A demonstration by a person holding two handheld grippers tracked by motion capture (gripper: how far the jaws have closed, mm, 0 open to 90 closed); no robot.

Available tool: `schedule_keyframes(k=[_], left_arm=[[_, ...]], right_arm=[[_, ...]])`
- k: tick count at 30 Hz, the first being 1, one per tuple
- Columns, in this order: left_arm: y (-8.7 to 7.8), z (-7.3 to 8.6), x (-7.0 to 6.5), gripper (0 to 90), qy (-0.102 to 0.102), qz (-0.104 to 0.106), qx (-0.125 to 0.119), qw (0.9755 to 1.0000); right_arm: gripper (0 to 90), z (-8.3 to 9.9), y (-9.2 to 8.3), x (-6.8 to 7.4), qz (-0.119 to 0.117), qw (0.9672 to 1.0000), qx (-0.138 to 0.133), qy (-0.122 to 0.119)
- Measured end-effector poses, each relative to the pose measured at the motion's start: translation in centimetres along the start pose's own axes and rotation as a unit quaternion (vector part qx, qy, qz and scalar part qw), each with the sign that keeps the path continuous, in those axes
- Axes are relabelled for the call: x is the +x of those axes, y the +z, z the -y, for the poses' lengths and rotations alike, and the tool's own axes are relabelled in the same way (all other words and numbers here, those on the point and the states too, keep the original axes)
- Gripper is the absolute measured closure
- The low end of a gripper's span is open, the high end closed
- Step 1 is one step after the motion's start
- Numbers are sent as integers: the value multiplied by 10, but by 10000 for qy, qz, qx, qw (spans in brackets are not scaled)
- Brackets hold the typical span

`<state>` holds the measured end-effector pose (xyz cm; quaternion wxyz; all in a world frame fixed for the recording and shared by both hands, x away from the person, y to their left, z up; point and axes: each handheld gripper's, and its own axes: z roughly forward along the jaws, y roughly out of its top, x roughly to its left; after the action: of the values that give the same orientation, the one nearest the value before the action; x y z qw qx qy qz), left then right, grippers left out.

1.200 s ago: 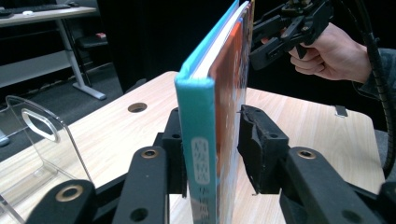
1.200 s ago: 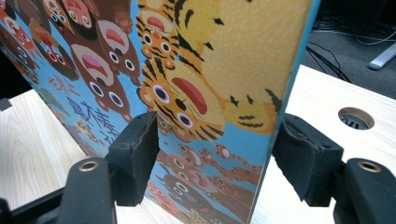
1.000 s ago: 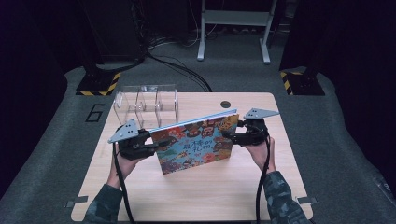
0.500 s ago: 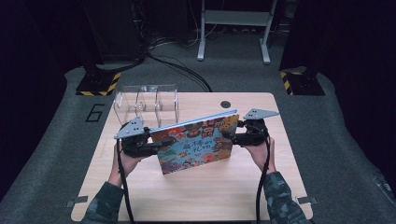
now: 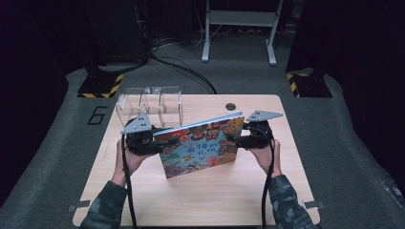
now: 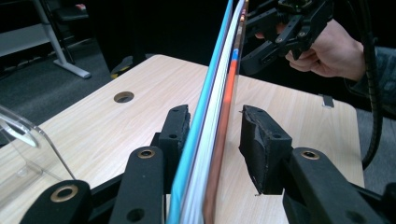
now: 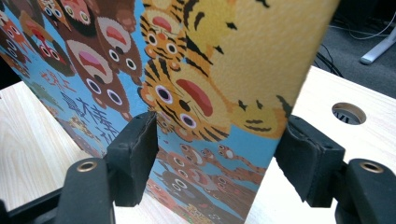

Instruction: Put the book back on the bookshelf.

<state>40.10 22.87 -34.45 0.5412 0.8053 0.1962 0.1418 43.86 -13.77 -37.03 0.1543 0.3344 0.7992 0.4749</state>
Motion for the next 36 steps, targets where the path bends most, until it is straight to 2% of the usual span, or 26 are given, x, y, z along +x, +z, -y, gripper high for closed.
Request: schedule_keyframes(k=[3, 6, 9, 12, 13, 16, 18, 20, 22, 23, 25, 26, 27, 28, 30, 32, 33, 34, 36], left_arm=[[3, -7, 0, 616, 105, -26, 95, 9999], [7, -15, 0, 614, 133, 70, 219, 9996], [13, -22, 0, 615, 220, 193, 482, 9984], [20, -29, 1, 623, 342, 321, 812, 9956], [22, -31, 0, 635, 375, 361, 849, 9950], [28, -36, -1, 650, 549, 326, 1041, 9925], [31, -37, -1, 659, 729, 317, 1188, 9897], [33, -38, -2, 678, 786, 292, 1270, 9884], [34, -38, -1, 701, 766, 362, 1320, 9876], [34, -38, -1, 709, 721, 381, 1293, 9883], [34, -37, 1, 730, 697, 491, 1284, 9880], [34, -36, 2, 740, 571, 527, 1240, 9892], [33, -36, 3, 751, 527, 574, 1251, 9891], [34, -36, 4, 760, 530, 618, 1228, 9891], [34, -35, 6, 778, 379, 712, 1228, 9891], [34, -36, 7, 785, 350, 766, 1248, 9886], [34, -36, 8, 790, 334, 780, 1270, 9883], [34, -36, 8, 792, 282, 769, 1229, 9890], [34, -36, 9, 795, 246, 813, 1262, 9884]], right_arm=[[311, -2, 0, 1, 37, 9999, 82, -47], [307, -3, 0, 1, 41, 9999, 111, -61], [304, -4, 0, 2, 56, 9999, 137, -62], [305, -4, 0, 2, 65, 9998, 162, -90], [305, -4, 0, 3, 76, 9998, 165, -72], [302, -4, 0, 2, 65, 9998, 167, -72], [302, -4, 0, 3, 69, 9998, 153, -77], [296, -4, 0, 3, 59, 9998, 158, -59], [279, -4, -1, 3, 44, 9999, 158, -56], [265, -3, -1, 3, 62, 9999, 118, -70], [231, 0, -3, 2, 97, 9998, 139, -104], [217, 2, -4, 2, 153, 9997, 161, -131], [209, 9, -6, 1, 182, 9995, 187, -163], [198, 15, -8, -1, 189, 9995, 218, -99], [187, 31, -12, -7, 222, 9996, 196, -19], [182, 46, -13, -14, 381, 9987, 317, 80], [178, 55, -13, -18, 452, 9979, 412, 194], [179, 63, -13, -23, 557, 9968, 466, 325], [180, 81, -11, -30, 676, 9947, 486, 599]])
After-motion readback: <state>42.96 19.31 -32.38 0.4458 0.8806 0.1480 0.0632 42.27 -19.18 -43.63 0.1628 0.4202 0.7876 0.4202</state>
